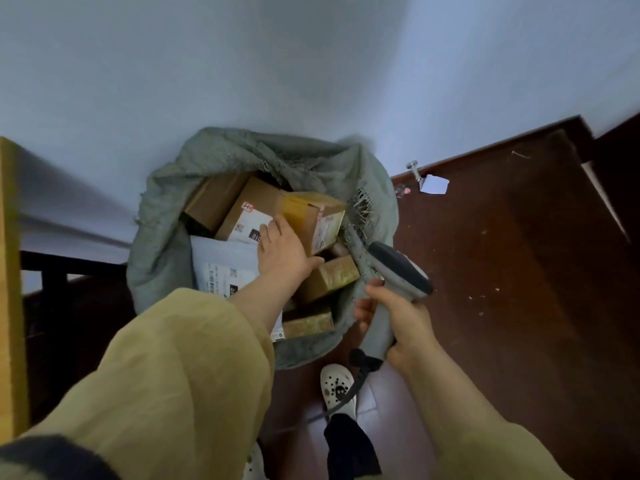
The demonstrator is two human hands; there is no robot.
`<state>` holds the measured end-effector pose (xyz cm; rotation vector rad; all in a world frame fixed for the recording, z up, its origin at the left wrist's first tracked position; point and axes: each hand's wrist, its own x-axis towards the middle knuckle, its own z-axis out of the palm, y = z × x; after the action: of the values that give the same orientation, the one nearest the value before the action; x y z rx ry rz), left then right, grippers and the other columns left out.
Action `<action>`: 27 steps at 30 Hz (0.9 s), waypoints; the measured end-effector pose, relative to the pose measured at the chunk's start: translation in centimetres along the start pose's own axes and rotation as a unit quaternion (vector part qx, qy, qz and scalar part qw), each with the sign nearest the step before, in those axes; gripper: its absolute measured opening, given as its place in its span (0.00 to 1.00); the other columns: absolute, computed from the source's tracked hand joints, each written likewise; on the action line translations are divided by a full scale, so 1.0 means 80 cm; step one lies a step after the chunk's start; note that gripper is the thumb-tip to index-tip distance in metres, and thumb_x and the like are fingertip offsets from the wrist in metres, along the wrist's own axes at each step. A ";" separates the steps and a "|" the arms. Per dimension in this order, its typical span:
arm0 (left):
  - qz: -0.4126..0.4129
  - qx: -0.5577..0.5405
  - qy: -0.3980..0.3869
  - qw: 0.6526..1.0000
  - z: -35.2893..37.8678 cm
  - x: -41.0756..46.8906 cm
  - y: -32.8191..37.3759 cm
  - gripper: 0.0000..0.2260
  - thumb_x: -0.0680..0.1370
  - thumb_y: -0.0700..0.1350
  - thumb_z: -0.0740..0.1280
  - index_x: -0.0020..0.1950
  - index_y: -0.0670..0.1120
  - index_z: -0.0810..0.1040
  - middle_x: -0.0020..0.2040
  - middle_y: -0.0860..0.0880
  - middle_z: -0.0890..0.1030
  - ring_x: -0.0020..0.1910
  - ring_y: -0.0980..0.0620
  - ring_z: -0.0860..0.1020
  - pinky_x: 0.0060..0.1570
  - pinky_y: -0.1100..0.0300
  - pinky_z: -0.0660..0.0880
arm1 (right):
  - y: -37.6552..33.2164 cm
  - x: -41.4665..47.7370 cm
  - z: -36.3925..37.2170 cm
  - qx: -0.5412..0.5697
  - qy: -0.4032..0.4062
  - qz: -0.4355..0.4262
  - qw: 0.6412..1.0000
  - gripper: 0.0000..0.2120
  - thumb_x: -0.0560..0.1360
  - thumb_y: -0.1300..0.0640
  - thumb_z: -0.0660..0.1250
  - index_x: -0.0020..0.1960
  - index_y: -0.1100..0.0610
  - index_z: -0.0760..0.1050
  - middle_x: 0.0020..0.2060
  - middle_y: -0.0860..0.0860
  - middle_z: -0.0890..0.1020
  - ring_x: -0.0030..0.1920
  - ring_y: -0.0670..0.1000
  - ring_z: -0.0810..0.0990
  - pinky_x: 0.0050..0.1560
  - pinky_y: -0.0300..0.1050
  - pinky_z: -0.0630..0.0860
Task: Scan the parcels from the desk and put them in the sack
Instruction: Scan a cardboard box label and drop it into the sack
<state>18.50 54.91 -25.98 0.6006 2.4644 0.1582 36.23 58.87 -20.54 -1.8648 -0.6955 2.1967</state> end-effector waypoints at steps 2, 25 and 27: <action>0.002 -0.004 -0.009 1.000 -0.012 -0.007 -0.006 0.50 0.70 0.57 0.73 0.78 0.40 0.44 0.77 0.40 0.55 0.76 0.41 0.53 0.74 0.48 0.54 | 0.003 -0.011 0.011 -0.007 -0.018 0.009 1.000 0.01 0.74 0.64 0.69 0.44 0.60 0.78 0.28 0.57 0.81 0.26 0.51 0.79 0.27 0.41 0.76; -0.245 -0.109 0.253 0.930 -0.319 -0.362 -0.453 0.32 0.78 0.52 0.65 0.78 0.46 0.55 0.72 0.43 0.65 0.70 0.42 0.65 0.68 0.48 0.65 | 0.233 -0.356 0.338 -0.290 -0.380 0.124 0.870 0.07 0.77 0.60 0.67 0.53 0.62 0.74 0.30 0.58 0.79 0.24 0.52 0.77 0.23 0.41 0.72; -0.283 -0.151 0.280 0.905 -0.330 -0.391 -0.511 0.32 0.78 0.51 0.66 0.77 0.46 0.56 0.72 0.42 0.65 0.69 0.42 0.66 0.65 0.49 0.67 | 0.262 -0.383 0.374 -0.289 -0.407 0.124 0.858 0.09 0.76 0.60 0.68 0.54 0.62 0.74 0.31 0.58 0.79 0.26 0.53 0.78 0.25 0.42 0.73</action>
<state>10.33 4.92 1.97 -0.3618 2.9563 0.5248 16.77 20.56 0.14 -1.1402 -1.4516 3.2463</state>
